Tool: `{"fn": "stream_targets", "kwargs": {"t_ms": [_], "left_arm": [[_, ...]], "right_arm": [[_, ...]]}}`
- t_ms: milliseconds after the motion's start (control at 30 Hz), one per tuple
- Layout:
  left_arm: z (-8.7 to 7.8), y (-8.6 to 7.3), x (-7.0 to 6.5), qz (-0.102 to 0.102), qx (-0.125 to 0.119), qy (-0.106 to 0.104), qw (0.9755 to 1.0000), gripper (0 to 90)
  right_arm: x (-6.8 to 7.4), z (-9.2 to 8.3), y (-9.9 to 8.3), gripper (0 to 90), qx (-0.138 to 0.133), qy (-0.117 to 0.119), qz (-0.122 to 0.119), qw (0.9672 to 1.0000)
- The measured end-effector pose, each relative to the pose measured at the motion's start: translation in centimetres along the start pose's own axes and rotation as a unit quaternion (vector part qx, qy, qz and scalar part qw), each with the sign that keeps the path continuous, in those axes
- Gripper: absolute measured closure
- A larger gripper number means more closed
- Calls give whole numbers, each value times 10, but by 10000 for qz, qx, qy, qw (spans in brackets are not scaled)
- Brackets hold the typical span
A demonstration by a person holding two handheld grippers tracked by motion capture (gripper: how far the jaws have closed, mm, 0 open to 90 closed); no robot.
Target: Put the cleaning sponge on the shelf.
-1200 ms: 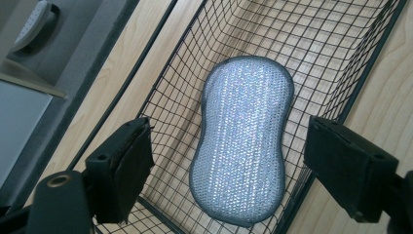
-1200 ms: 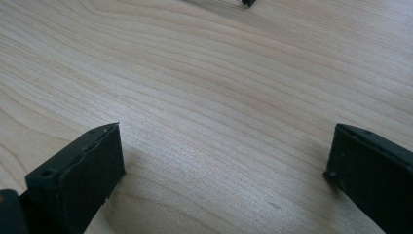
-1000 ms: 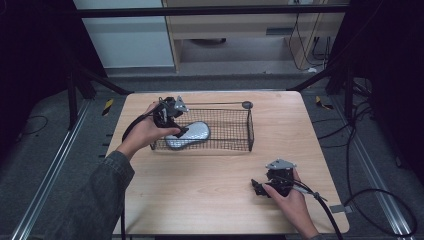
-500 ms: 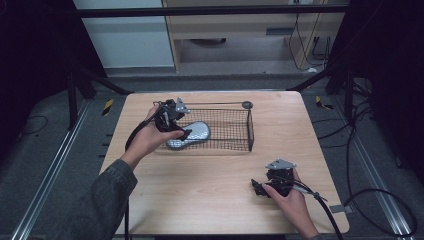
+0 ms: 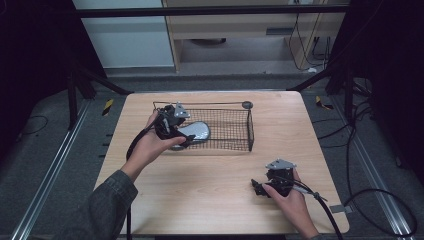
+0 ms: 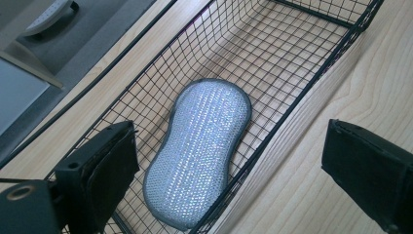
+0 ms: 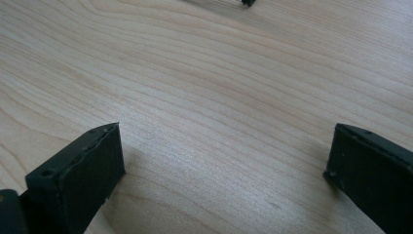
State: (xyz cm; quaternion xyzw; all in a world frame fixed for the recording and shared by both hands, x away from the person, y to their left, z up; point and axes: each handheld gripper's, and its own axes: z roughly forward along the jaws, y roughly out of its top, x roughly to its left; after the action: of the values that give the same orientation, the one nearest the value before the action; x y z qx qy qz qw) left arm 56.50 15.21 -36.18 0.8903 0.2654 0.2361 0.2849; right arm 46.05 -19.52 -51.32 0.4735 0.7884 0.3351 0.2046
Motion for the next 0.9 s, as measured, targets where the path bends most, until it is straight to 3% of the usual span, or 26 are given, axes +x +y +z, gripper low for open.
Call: {"fn": "stream_targets", "kwargs": {"t_ms": [233,633,900], "left_arm": [[-3,-8,-7,-128,-58,53,9999,48],[-16,-33,-18,-578,-275,303,9975,36],[-31,-55,-24,-658,-374,453,9961,36]], "right_arm": [[0,0,0,5,2,-7,0,10000],[0,0,0,6,-1,-20,3,10000],[0,0,0,7,-5,-20,-8,10000]]}}
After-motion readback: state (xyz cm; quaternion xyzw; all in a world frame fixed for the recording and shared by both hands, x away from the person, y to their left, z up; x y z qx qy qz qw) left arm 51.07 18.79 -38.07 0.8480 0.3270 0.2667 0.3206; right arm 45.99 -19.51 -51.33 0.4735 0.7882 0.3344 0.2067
